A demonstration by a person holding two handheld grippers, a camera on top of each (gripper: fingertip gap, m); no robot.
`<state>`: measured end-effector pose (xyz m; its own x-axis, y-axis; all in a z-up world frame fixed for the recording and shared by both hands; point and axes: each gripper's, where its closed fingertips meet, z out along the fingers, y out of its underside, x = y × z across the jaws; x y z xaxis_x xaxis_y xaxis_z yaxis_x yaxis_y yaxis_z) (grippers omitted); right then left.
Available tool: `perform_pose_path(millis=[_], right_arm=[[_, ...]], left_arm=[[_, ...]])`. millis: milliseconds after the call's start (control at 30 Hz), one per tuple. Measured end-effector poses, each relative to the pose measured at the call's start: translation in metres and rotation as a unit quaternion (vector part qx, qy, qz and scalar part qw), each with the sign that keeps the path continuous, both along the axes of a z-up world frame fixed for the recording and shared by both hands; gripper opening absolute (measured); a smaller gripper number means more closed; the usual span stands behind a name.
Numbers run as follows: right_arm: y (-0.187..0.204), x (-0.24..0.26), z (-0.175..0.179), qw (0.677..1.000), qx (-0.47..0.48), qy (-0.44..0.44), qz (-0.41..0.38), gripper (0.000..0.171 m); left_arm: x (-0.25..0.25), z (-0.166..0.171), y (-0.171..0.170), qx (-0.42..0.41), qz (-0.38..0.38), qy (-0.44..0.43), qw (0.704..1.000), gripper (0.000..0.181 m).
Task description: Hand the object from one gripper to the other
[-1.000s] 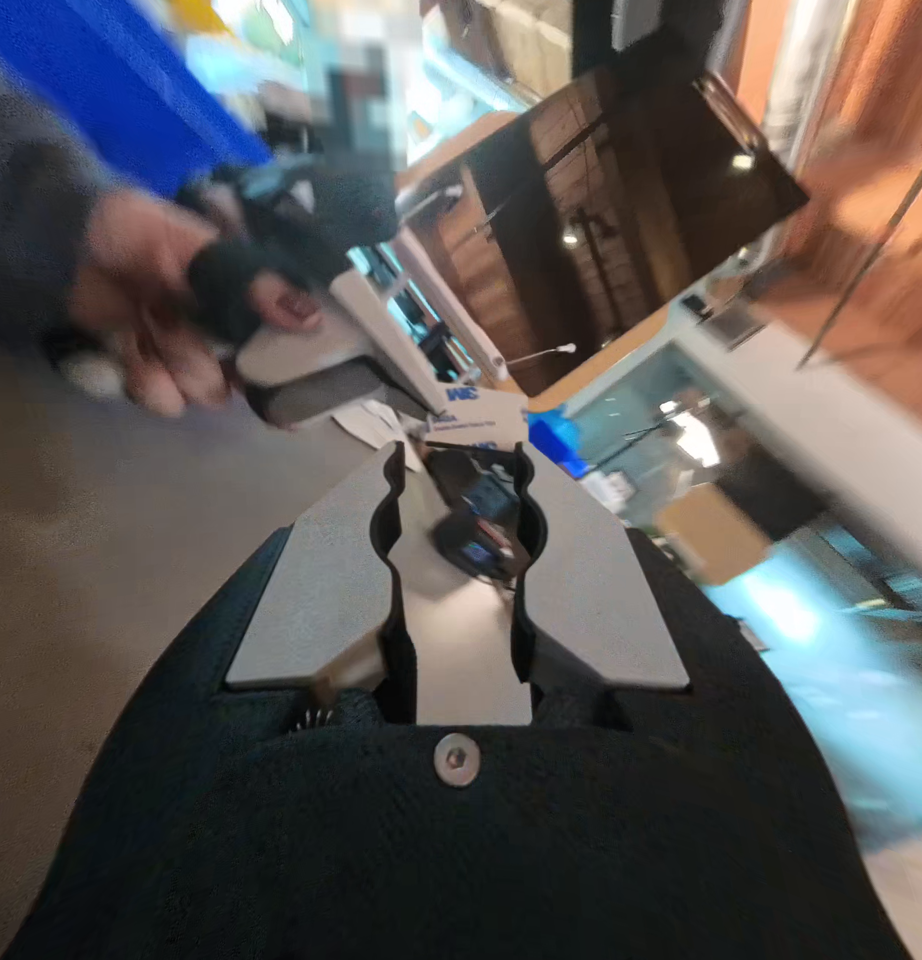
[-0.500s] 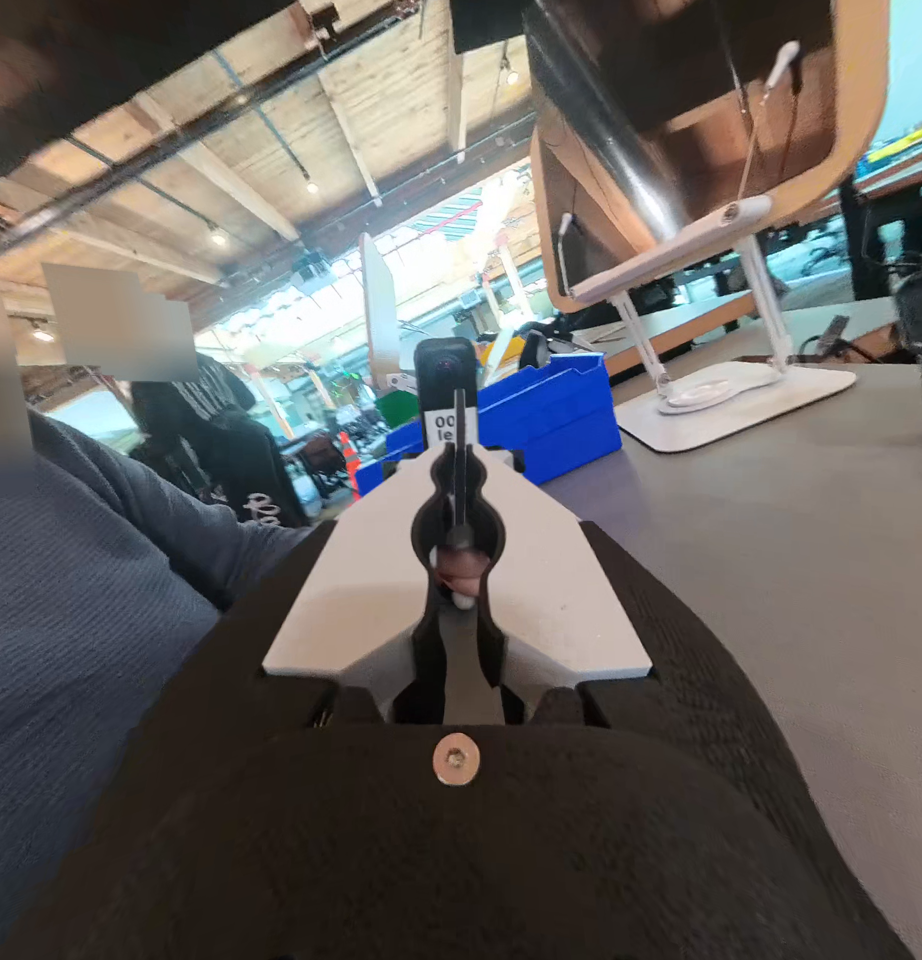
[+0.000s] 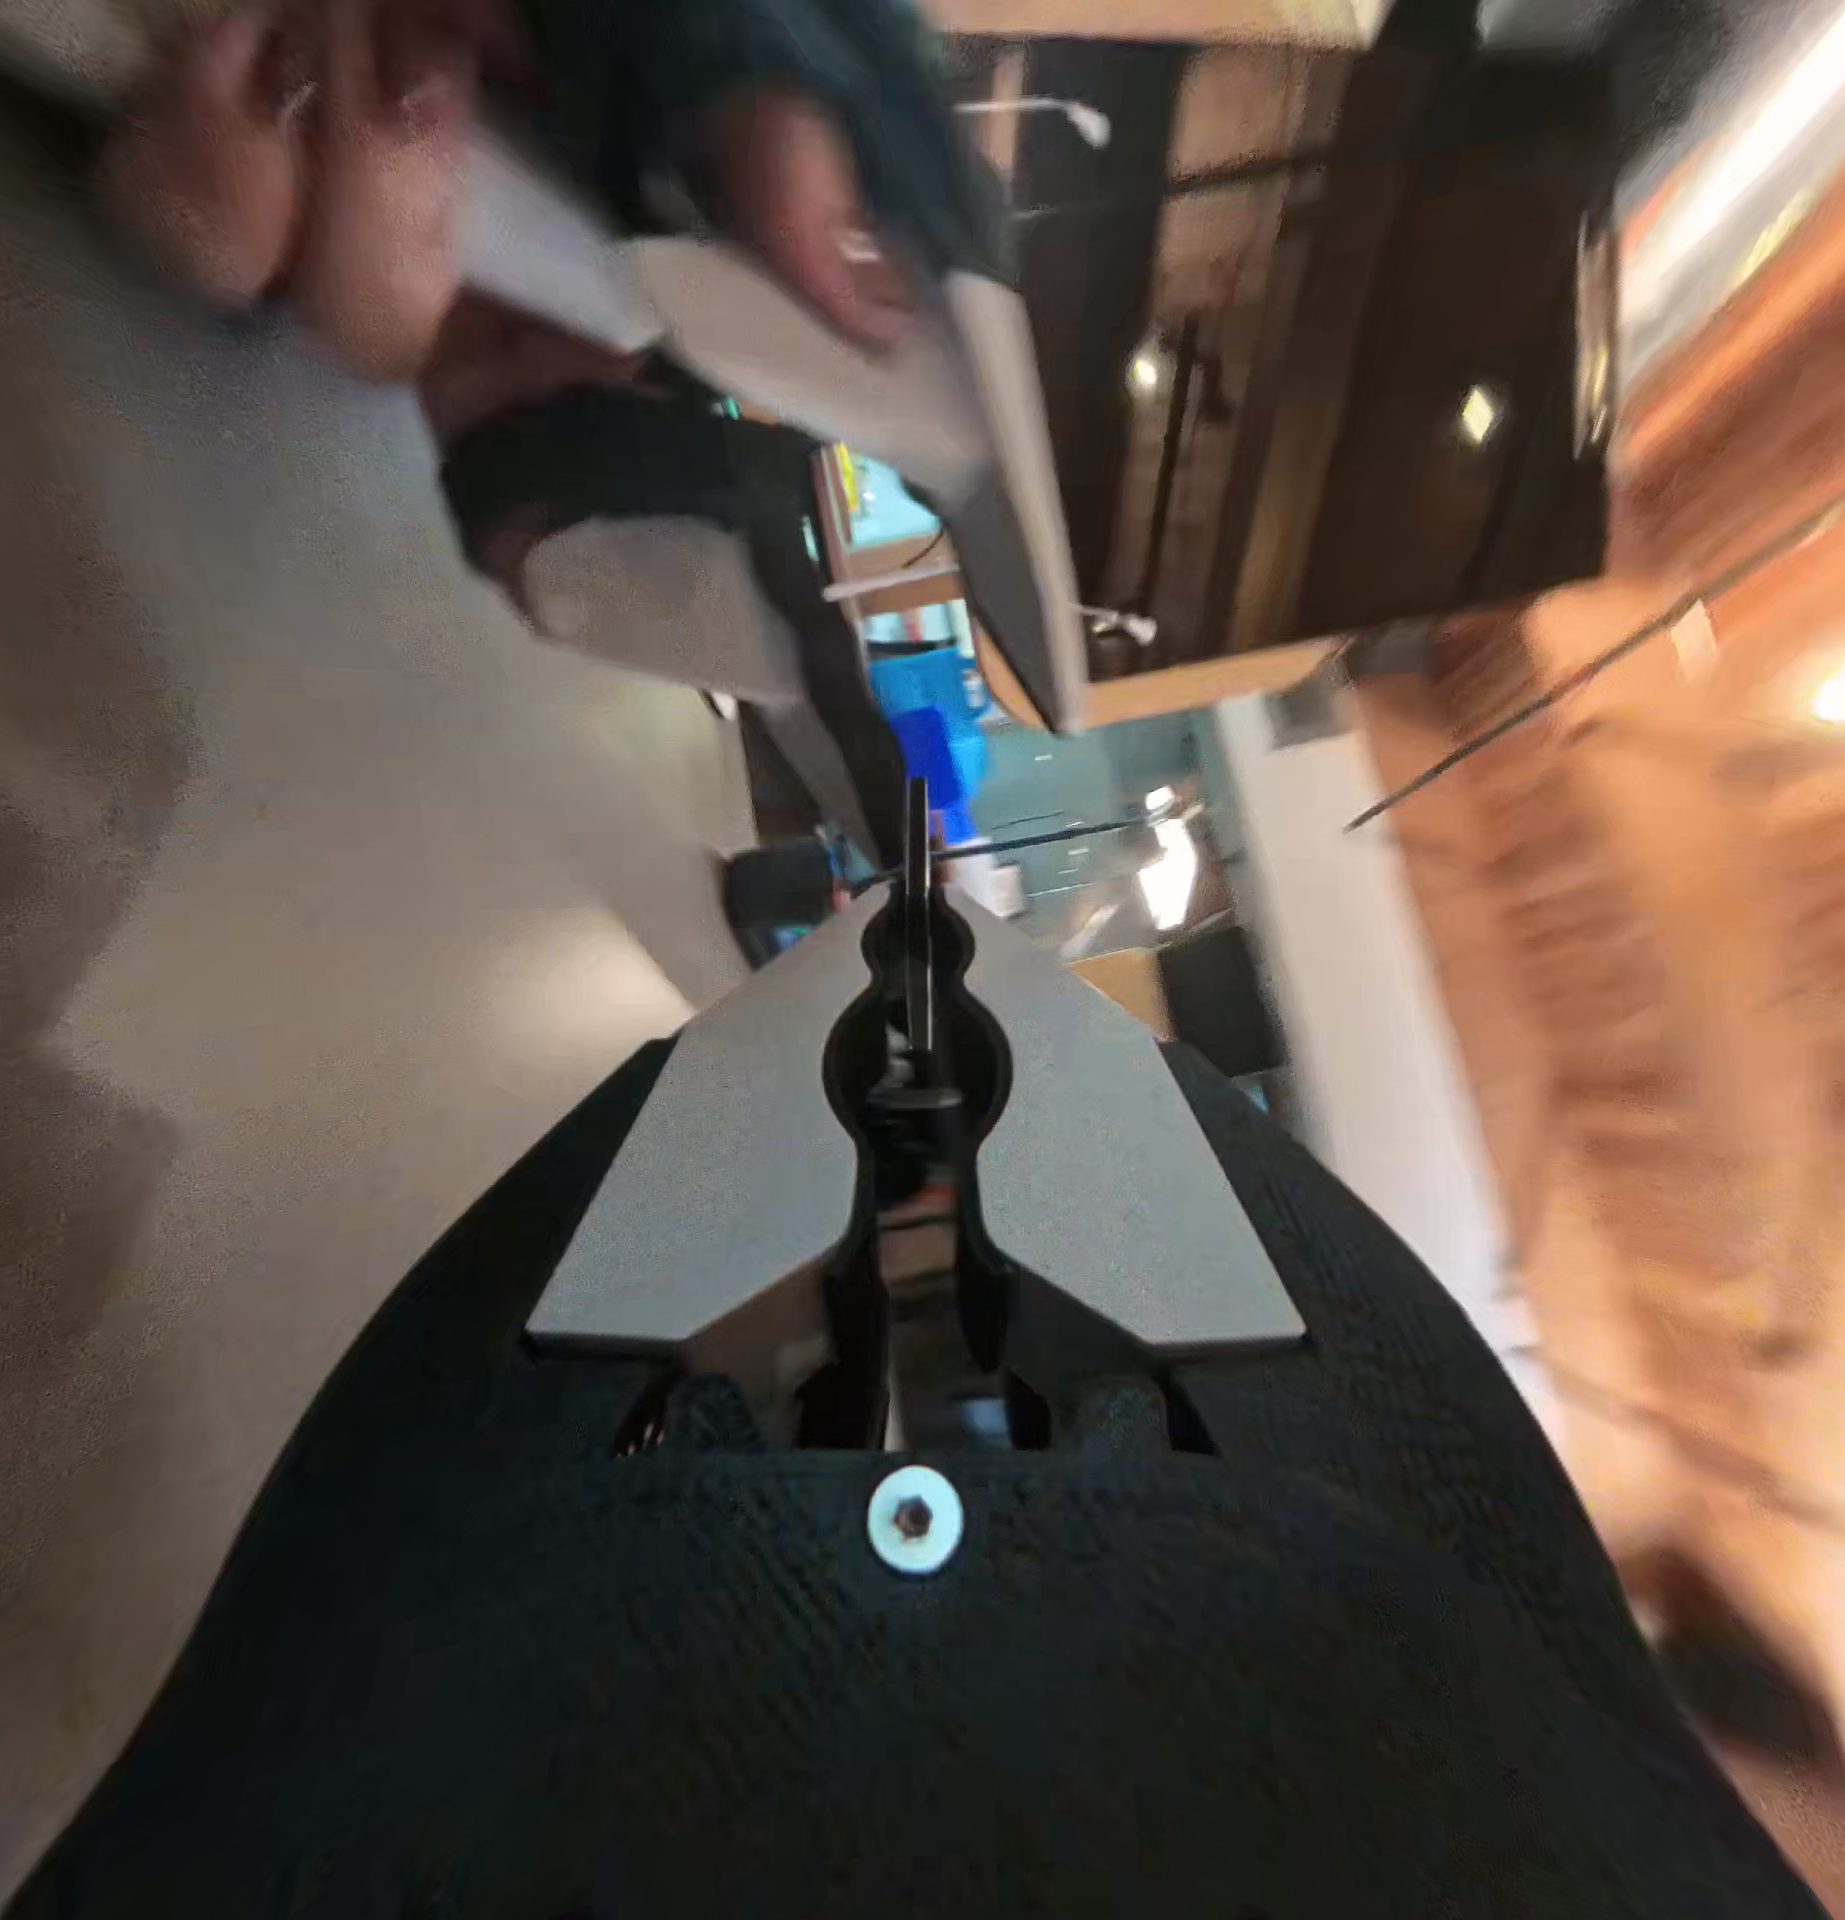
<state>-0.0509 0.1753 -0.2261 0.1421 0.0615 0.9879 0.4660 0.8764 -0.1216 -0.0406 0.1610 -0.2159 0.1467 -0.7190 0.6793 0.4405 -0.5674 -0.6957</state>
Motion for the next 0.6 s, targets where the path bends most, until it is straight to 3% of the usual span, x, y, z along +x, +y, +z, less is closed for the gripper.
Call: perform_pose_path(millis=[67,200,433,600], right_arm=[[-0.002,-0.002,-0.002,0.999,0.05,-0.017,-0.011,0.002],[-0.005,0.001,0.009,0.999,0.052,0.008,-0.003,0.002],[-0.008,0.001,0.01,0.996,0.088,-0.003,-0.006,0.002],[-0.013,0.0,0.017,0.998,-0.022,0.05,0.038,0.033]], left_arm=[[-0.001,-0.003,0.003,-0.016,0.004,0.0,1.0,0.035],[0.001,-0.002,-0.002,-0.031,-0.027,-0.019,0.999,0.009],[0.008,-0.005,-0.008,-0.015,-0.036,0.011,0.999,0.003],[0.001,0.004,-0.006,0.085,0.033,0.058,0.994,0.0]])
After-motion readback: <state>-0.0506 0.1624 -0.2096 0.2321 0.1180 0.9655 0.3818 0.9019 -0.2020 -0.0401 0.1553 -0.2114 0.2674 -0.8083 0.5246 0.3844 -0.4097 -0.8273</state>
